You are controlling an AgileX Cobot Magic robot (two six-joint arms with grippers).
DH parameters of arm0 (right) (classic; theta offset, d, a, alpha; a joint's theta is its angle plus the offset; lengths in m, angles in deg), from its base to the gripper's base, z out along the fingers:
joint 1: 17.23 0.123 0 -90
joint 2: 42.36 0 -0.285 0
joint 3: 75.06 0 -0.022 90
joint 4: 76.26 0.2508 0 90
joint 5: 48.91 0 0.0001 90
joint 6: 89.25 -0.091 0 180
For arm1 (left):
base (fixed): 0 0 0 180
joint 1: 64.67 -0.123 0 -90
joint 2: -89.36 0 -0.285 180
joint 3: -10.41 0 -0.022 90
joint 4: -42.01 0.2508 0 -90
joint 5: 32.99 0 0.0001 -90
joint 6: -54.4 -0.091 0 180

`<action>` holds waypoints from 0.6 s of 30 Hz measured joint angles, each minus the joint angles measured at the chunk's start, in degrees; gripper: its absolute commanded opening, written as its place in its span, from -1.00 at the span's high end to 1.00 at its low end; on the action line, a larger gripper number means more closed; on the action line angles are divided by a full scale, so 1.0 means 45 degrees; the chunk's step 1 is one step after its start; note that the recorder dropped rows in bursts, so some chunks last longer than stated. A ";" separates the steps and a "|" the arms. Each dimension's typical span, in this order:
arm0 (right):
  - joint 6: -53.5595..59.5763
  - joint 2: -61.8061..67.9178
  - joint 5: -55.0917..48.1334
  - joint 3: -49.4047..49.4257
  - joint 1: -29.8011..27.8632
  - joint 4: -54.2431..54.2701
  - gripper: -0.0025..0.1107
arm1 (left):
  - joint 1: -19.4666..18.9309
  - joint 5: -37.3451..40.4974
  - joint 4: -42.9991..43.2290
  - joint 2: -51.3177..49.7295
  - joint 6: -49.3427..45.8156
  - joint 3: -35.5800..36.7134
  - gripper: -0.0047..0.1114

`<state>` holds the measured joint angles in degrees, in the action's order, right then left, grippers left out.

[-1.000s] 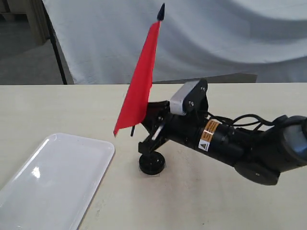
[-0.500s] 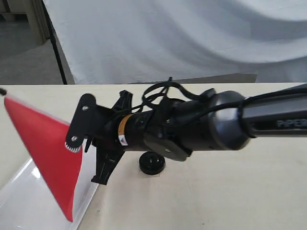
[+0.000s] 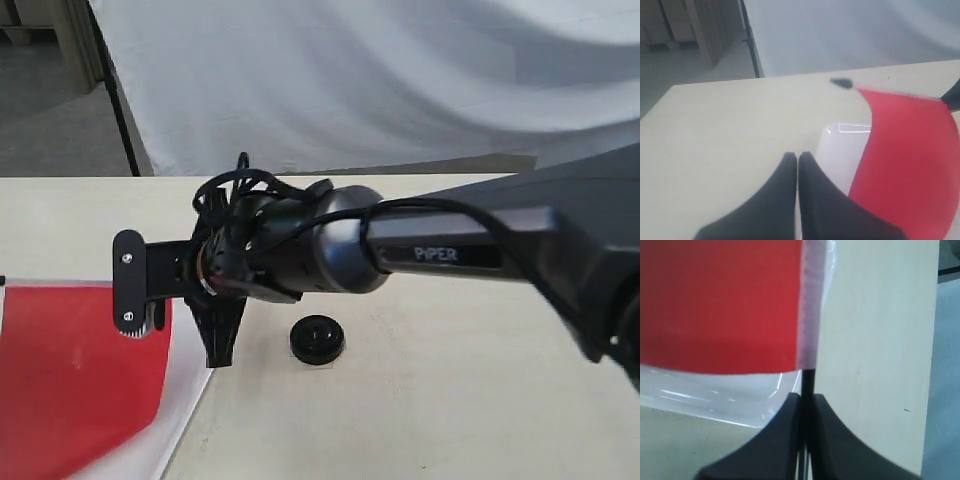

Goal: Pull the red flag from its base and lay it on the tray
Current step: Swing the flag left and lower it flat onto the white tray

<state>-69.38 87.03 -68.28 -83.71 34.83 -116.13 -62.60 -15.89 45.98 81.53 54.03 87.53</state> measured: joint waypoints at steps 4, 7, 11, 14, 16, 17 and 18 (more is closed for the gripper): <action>-0.1006 0.0768 -0.0757 -0.0479 0.0502 -0.2248 0.96 | 0.0000 0.0003 0.0000 0.0000 0.0000 0.0000 0.90; -0.1913 0.1287 -0.1077 -0.0566 0.0851 -0.4089 0.96 | 0.0000 0.0003 0.0000 0.0000 0.0000 0.0000 0.90; -0.2588 0.1716 -0.1156 -0.0566 0.1191 -0.5880 0.96 | 0.0000 -0.0027 0.0000 0.0000 0.0000 0.0000 0.90; -0.2784 0.1823 -0.1156 -0.0566 0.1364 -0.6895 0.96 | 0.0000 -0.0027 0.0000 0.0000 0.0000 0.0000 0.90; -0.2810 0.1872 -0.1156 -0.0566 0.1419 -0.7567 0.96 | 0.0000 -0.0027 0.0000 0.0000 0.0000 0.0000 0.90; -0.2810 0.1901 -0.1156 -0.0583 0.1416 -0.7896 0.96 | 0.0000 -0.0027 0.0000 0.0000 0.0000 0.0000 0.90; -0.2834 0.1902 -0.1156 -0.0583 0.1416 -0.8205 0.96 | 0.0000 -0.0027 0.0000 0.0000 0.0000 0.0000 0.90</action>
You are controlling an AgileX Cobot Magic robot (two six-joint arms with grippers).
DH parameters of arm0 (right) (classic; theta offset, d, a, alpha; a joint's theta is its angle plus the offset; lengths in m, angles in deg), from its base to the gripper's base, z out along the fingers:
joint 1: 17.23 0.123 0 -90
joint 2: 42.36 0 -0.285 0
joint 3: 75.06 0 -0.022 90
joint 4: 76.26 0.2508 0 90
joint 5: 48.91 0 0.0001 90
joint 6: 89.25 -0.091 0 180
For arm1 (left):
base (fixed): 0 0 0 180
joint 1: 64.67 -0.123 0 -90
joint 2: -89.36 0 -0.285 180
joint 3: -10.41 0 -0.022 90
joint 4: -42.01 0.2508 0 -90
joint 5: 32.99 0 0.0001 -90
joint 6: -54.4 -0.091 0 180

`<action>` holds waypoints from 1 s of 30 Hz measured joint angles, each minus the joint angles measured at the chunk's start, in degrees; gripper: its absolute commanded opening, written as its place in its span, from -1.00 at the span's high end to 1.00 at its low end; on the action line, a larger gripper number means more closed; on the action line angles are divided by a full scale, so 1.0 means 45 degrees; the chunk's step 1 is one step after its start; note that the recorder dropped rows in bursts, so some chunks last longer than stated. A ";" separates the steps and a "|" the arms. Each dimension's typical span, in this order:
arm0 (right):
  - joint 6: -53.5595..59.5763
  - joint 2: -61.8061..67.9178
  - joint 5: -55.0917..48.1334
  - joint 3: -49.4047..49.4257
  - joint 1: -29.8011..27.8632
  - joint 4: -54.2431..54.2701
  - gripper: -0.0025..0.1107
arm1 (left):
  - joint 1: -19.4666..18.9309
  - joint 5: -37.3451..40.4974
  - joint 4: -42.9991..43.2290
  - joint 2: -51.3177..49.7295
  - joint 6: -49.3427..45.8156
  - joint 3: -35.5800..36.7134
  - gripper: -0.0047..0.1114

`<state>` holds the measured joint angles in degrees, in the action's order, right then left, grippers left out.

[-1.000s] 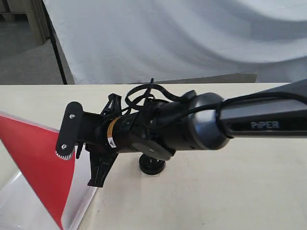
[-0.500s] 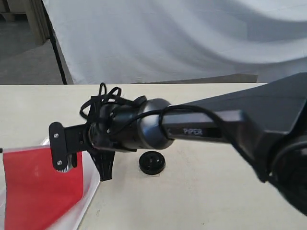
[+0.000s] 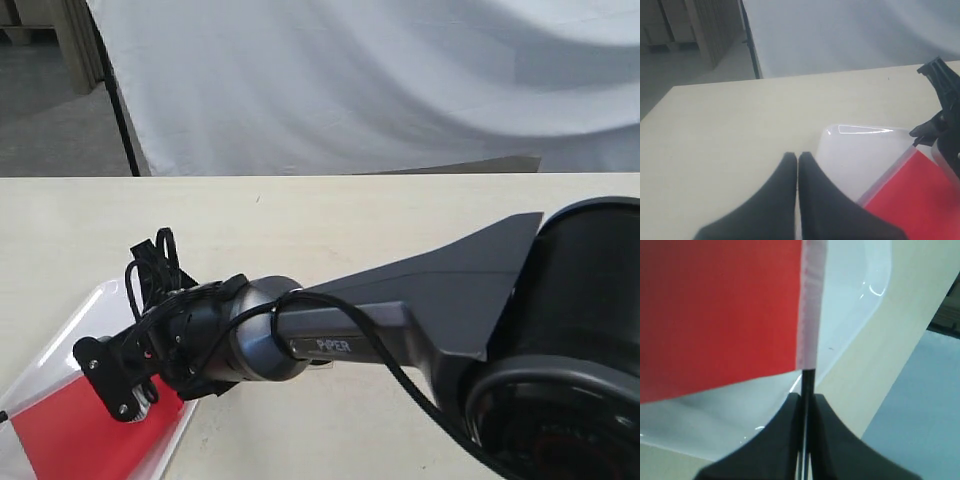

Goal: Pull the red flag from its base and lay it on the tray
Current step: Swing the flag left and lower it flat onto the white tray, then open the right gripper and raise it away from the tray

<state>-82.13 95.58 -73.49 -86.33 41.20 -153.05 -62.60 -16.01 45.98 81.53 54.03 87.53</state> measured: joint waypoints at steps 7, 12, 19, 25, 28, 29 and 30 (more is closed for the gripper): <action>-0.0281 0.0230 0.0000 0.0000 0.0000 -0.1083 0.96 | 0.0000 0.0000 0.0000 0.0000 0.0000 0.0000 0.90; -0.0302 0.0336 0.0000 0.0000 0.0000 -0.1204 0.40 | 0.0000 0.0000 0.0000 0.0000 0.0000 0.0000 0.90; -0.0622 0.0336 -0.0081 0.0000 0.0029 -0.1204 -0.32 | 0.0000 0.0000 0.0000 0.0000 0.0000 0.0000 0.90; -0.1580 0.0336 -0.1620 0.0000 0.0216 -0.1204 -0.10 | 0.0000 -0.0009 0.0000 0.0000 0.0000 0.0000 0.90; -0.2322 0.0292 -0.2597 0.0000 0.0246 -0.1204 -0.10 | 0.0000 -0.0009 0.0000 0.0000 0.0000 0.0000 0.90; -0.2689 0.0210 -0.3005 0.0000 0.0246 -0.1178 -0.10 | 0.0000 -0.0009 0.0000 0.0000 0.0000 0.0000 0.90; -0.3054 0.0153 -0.3463 0.0000 0.0246 -0.1178 -0.10 | 0.0000 -0.0009 0.0000 0.0000 0.0000 0.0000 0.90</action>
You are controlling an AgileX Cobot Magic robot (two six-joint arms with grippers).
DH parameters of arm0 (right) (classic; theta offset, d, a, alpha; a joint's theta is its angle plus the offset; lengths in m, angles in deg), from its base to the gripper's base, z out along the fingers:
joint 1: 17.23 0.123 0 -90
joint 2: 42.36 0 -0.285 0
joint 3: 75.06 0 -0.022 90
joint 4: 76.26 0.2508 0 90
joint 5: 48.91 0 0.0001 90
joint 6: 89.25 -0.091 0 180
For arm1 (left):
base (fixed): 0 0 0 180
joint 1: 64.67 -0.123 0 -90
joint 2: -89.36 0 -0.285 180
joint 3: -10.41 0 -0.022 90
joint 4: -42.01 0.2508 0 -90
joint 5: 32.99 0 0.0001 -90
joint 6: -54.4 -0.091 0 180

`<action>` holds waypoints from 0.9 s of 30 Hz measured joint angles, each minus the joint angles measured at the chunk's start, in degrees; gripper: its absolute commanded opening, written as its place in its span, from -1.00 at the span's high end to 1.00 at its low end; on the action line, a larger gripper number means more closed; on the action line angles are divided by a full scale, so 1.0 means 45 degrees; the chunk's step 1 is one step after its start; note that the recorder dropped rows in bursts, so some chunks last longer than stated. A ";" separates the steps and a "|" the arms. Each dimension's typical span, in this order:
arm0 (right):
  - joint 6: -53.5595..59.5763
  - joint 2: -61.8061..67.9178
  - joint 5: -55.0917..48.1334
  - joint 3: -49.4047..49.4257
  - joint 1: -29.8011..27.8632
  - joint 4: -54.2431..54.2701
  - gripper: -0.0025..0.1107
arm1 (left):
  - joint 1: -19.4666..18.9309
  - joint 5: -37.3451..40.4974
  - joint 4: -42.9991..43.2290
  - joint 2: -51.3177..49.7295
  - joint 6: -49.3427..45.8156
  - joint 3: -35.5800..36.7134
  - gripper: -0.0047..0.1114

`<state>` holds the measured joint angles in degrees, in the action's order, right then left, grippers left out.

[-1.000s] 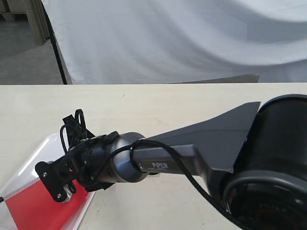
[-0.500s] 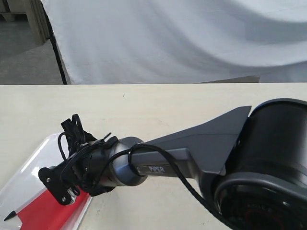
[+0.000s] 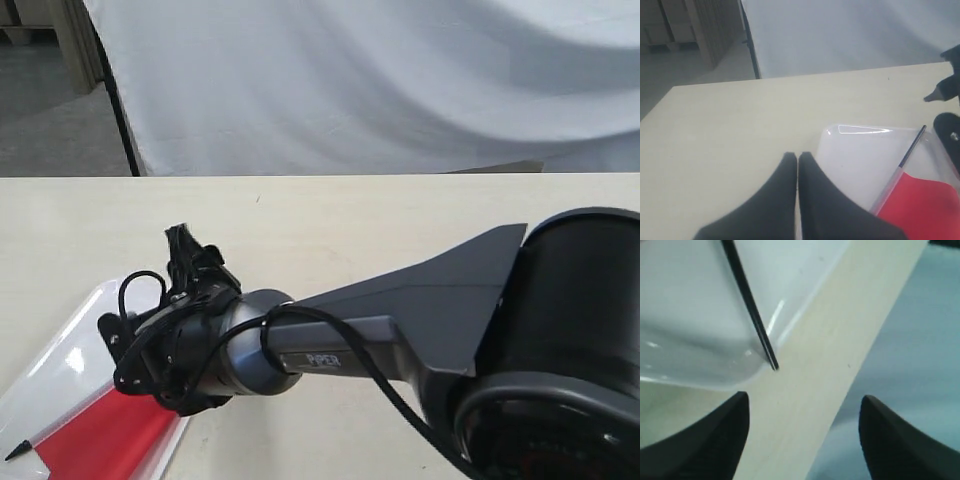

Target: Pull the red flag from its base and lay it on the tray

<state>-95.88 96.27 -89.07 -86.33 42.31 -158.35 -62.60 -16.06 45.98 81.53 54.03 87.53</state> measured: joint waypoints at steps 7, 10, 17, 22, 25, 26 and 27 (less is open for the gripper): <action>-0.1884 -0.0572 -0.3753 0.0000 -0.0234 0.0091 0.94 | 0.0000 0.0000 0.0000 0.0000 0.0000 0.0000 0.90; -0.1947 -0.0891 -0.5128 0.0000 -0.0941 0.1661 0.95 | 0.0000 0.0000 0.0000 0.0000 0.0000 0.0000 0.90; -0.0391 -0.2298 -0.6379 0.0064 -0.4274 1.0075 0.95 | 0.0000 0.0000 0.0000 0.0000 0.0000 0.0000 0.90; 0.0337 -0.4431 -0.6337 0.1831 -0.6944 1.3583 0.95 | 0.0000 0.0000 0.0000 0.0000 0.0000 0.0000 0.90; 0.0390 -0.5973 -0.5691 0.3424 -0.8223 1.4051 0.95 | 0.0000 0.0000 0.0000 0.0000 0.0000 0.0000 0.90; 0.0390 -0.6441 -0.5501 0.3859 -0.8599 1.4111 0.95 | 0.0000 0.0000 0.0000 0.0000 0.0000 0.0000 0.90; 0.0390 -0.7033 -0.5289 0.4367 -0.9074 1.4169 0.95 | 0.0000 0.0000 0.0000 0.0000 0.0000 0.0000 0.90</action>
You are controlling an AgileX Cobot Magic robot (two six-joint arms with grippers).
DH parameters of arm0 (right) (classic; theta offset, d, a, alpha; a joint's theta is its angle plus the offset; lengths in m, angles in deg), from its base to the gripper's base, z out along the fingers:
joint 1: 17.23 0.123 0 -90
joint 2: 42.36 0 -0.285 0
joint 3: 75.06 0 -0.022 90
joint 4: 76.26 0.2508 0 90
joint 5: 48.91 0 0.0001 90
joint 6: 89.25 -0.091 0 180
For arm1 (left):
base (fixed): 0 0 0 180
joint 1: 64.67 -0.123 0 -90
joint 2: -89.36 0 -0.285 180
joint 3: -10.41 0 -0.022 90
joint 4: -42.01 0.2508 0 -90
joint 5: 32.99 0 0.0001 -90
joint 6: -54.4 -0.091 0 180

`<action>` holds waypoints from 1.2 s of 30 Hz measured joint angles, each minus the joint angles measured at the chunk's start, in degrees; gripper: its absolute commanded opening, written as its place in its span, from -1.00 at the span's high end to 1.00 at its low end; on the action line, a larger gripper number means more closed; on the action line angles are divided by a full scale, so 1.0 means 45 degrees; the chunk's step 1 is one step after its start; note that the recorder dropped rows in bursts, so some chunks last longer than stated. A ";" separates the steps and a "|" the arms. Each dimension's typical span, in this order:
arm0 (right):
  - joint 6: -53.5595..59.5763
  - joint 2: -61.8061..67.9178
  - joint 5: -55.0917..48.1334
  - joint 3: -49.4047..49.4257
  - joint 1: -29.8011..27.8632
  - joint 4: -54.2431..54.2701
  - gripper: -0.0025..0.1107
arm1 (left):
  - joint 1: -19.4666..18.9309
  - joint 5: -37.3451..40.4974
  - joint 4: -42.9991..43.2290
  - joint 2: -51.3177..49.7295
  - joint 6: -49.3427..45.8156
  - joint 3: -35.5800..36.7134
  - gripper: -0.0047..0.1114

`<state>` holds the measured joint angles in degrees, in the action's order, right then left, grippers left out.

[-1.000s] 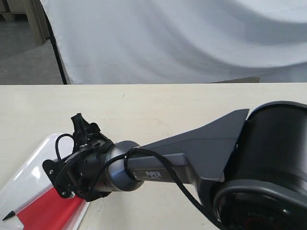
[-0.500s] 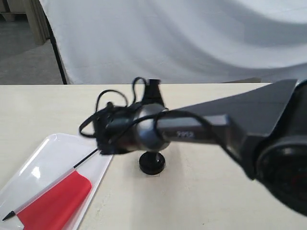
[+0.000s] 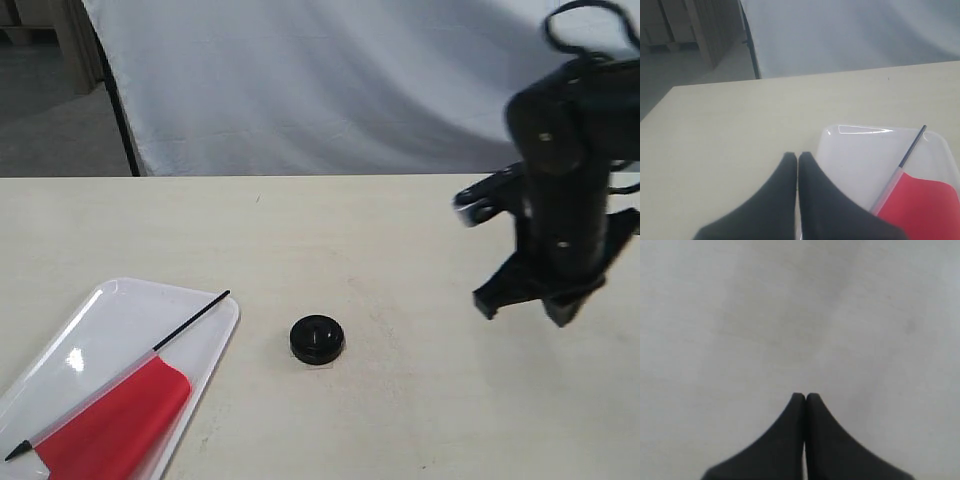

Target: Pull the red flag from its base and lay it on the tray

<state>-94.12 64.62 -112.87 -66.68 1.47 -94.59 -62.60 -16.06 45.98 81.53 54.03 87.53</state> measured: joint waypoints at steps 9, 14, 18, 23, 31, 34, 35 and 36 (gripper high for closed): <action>0.0000 -0.5501 0.1789 0.2721 -0.4356 0.0945 0.95 | 0.0000 0.0000 0.0000 0.0000 0.0000 0.0000 0.90; 0.0000 -0.8941 0.4829 0.4025 -0.5317 0.2224 0.95 | 0.0000 0.0000 0.0000 0.0000 0.0000 0.0000 0.90; 0.0000 -1.1600 0.7441 0.5178 -0.5376 0.2342 0.95 | 0.0000 0.0000 0.0000 0.0000 0.0000 0.0000 0.90; 0.0000 -1.4347 1.0462 0.7189 -0.5380 0.2342 0.95 | 0.0000 0.0000 0.0000 0.0000 0.0000 0.0000 0.90; 0.0000 -1.6393 1.3594 1.0272 -0.5380 0.2342 0.95 | 0.0000 0.0000 0.0000 0.0000 0.0000 0.0000 0.90; 0.0000 -1.7093 1.4428 1.0790 -0.5380 0.2342 0.95 | 0.0000 -0.0021 0.0000 0.0000 0.0000 0.0000 0.90; 0.0000 -1.7347 1.4510 1.0853 -0.5380 0.2383 0.95 | 0.0000 -0.0021 0.0000 0.0000 0.0000 0.0000 0.90; 0.0000 -1.7706 1.4535 1.0884 -0.5380 0.2406 0.95 | 0.0000 -0.0021 0.0000 0.0000 0.0000 0.0000 0.90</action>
<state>-94.12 -15.06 -47.46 -17.70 -22.74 -83.77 -62.60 -16.15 45.98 81.53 54.03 87.53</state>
